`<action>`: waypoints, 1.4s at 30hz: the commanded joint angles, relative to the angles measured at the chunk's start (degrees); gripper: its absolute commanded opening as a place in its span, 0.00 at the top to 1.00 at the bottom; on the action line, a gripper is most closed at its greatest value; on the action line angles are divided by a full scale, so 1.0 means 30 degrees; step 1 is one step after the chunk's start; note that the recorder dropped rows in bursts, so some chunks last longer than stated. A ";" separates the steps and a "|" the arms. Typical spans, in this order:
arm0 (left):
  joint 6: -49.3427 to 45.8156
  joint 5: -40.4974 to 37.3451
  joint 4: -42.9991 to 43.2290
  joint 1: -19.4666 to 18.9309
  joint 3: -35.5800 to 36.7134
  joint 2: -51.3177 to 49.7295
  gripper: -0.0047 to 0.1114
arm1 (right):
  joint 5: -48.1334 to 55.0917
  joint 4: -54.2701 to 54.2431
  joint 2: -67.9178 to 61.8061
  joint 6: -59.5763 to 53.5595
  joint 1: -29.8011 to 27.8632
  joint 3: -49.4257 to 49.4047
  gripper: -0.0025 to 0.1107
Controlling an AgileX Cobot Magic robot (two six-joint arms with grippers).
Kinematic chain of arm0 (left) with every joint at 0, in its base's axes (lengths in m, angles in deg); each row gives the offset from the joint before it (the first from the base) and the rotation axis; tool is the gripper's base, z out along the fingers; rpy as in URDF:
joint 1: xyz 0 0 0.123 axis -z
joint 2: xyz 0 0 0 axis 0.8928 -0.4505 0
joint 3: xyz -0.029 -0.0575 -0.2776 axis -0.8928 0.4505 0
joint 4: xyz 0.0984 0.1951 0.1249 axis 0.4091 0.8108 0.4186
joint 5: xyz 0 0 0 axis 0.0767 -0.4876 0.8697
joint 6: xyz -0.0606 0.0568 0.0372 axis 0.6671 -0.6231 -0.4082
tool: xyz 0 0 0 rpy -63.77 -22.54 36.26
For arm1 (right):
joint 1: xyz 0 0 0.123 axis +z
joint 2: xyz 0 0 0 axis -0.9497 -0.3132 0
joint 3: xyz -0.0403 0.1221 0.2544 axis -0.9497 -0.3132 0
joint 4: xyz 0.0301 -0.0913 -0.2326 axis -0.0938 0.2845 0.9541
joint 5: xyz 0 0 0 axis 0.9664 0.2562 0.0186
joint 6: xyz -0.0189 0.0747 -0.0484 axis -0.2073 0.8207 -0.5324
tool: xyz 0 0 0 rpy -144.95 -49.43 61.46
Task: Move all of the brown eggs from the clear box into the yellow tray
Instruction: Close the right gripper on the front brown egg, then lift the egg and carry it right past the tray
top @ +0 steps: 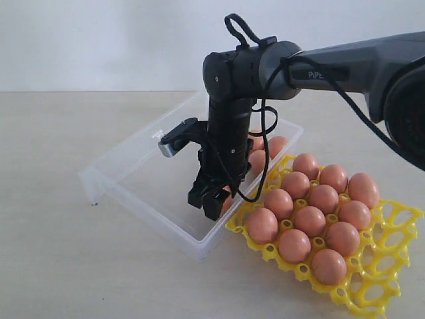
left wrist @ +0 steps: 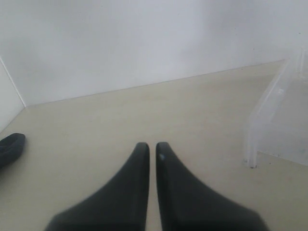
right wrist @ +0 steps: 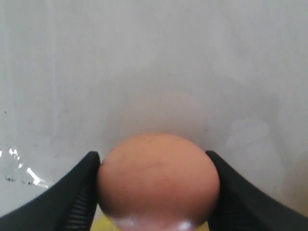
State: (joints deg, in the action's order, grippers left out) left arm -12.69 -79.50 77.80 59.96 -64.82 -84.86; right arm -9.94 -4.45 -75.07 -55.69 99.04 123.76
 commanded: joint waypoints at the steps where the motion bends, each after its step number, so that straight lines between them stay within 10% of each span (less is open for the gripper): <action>1: 0.0058 0.0125 -0.0098 0.0139 -0.0050 0.0048 0.92 | -0.1676 -0.0365 0.1039 0.0079 -0.0125 -0.0112 0.98; 18: 0.0058 0.0125 -0.0098 0.0139 -0.0050 0.0048 0.92 | -1.0837 -0.2333 0.5605 0.6256 -0.0125 -0.3465 0.98; 24: 0.0058 0.0125 -0.0098 0.0139 -0.0050 0.0048 0.92 | -1.5060 1.1732 1.1203 2.2166 -0.0125 -1.1069 0.98; 28: 0.0058 0.0125 -0.0098 0.0139 -0.0050 0.0048 0.92 | -0.9042 2.4685 1.3892 3.6140 -0.0158 -1.4806 0.98; 33: 0.0058 0.0125 -0.0098 0.0139 -0.0050 0.0048 0.92 | -0.1797 2.7565 1.6334 4.7216 -0.1357 -1.8038 0.98; 42: 0.0058 0.0125 -0.0098 0.0139 -0.0050 0.0048 0.92 | -1.9365 2.4511 1.9356 4.9482 -1.0493 -2.0993 0.98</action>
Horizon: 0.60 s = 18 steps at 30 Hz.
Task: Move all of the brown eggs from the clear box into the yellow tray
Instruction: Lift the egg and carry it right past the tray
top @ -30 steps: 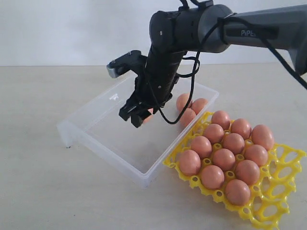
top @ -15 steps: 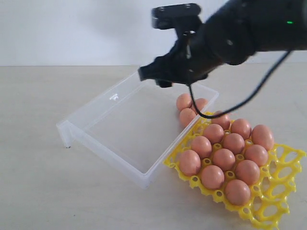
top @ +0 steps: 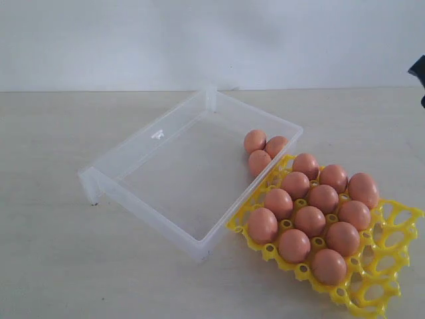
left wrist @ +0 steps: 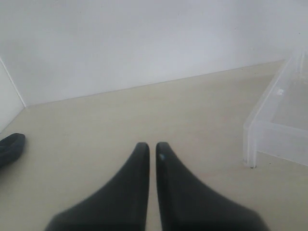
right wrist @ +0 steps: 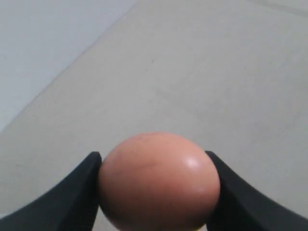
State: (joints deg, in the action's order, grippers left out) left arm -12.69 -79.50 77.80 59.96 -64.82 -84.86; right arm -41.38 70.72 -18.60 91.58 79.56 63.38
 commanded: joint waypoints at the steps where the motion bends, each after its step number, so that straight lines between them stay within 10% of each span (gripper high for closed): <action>1: 0.0058 0.0125 -0.0098 0.0139 -0.0050 0.0048 0.92 | -1.2339 -0.0510 0.0393 0.0390 -0.5555 -0.1001 0.98; 8: 0.0058 0.0125 -0.0098 0.0139 -0.0050 0.0048 0.92 | -3.4605 -0.1539 -0.3247 -0.5555 -1.3536 -0.1032 0.98; 18: 0.0058 0.0125 -0.0098 0.0139 -0.0050 0.0048 0.92 | -3.4605 0.8524 -0.3937 -0.6042 -1.3984 -0.1072 0.98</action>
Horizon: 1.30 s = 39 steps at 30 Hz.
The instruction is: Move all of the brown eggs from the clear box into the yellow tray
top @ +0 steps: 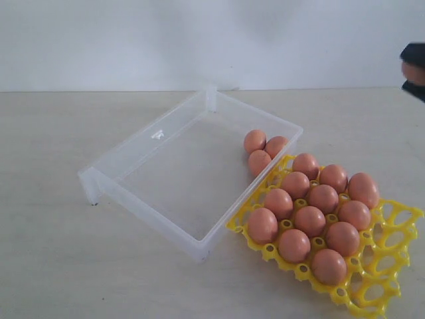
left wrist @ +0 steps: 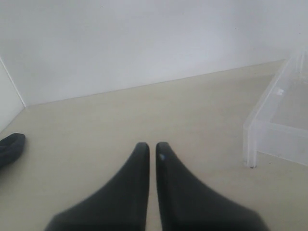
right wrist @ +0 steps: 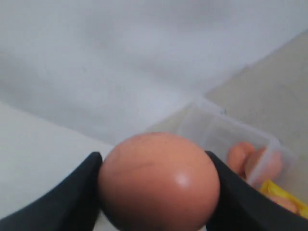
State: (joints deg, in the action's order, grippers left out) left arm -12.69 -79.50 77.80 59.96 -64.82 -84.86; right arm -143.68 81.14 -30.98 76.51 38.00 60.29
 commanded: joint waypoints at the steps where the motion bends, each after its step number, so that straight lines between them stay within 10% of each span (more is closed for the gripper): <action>1: 0.0058 0.0125 -0.0098 0.0139 -0.0050 0.0048 0.92 | -0.0505 0.6690 0.0410 -0.1014 -0.0132 -0.0043 0.98; 17: 0.0058 0.0125 -0.0098 0.0139 -0.0050 0.0048 0.92 | 0.0107 0.7459 0.5736 -0.6231 0.2894 -0.4871 0.98; 29: 0.0058 0.0125 -0.0098 0.0139 -0.0050 0.0048 0.92 | 1.7585 0.7459 1.3584 -1.3112 0.6375 -0.8046 0.98; 39: 0.0058 0.0125 -0.0098 0.0139 -0.0050 0.0048 0.92 | 1.7025 0.7459 1.1728 -0.5654 0.7634 -0.8166 0.98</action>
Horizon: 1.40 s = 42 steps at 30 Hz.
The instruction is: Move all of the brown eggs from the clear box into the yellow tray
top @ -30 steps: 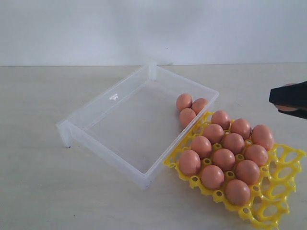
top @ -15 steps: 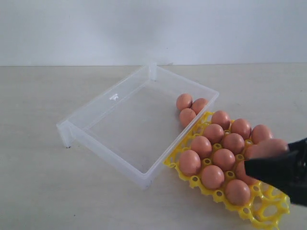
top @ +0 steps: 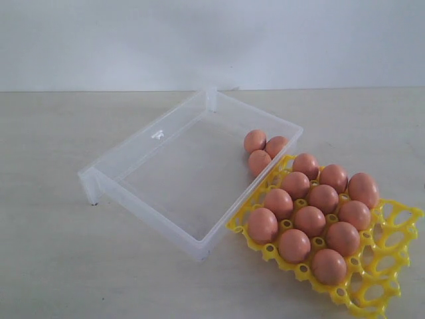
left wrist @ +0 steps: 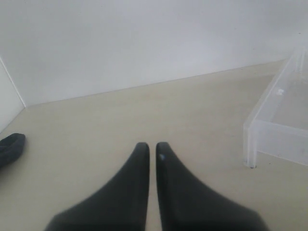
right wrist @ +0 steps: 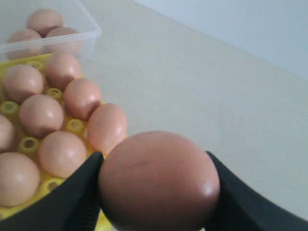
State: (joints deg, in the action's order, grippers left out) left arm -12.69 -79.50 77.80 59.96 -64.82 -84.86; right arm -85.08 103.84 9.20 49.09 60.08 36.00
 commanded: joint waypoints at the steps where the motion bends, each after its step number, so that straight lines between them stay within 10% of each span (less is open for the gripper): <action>1: 0.0058 0.0125 -0.0098 0.0139 -0.0050 0.0048 0.92 | -0.3900 -0.0110 -0.2428 0.4323 0.0274 -0.0068 0.98; 15: 0.0058 0.0125 -0.0098 0.0139 -0.0050 0.0048 0.92 | -1.7837 -0.0110 -0.5417 1.4134 0.0274 0.2081 0.98; 29: 0.0058 0.0125 -0.0098 0.0139 -0.0050 0.0048 0.92 | -0.7356 -0.0110 -0.5388 0.5710 0.0312 0.0395 0.98; 38: 0.0058 0.0125 -0.0098 0.0139 -0.0050 0.0048 0.92 | 1.4766 -0.0110 -0.5774 0.4133 0.0312 0.1134 0.98; 42: 0.0058 0.0125 -0.0098 0.0139 -0.0050 0.0048 0.92 | 1.8588 -0.0110 -0.6646 0.3797 0.0312 0.2399 0.98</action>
State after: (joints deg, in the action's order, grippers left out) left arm -12.69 -79.50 77.80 59.96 -64.82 -84.86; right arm -37.72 103.56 -9.34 61.36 60.92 40.44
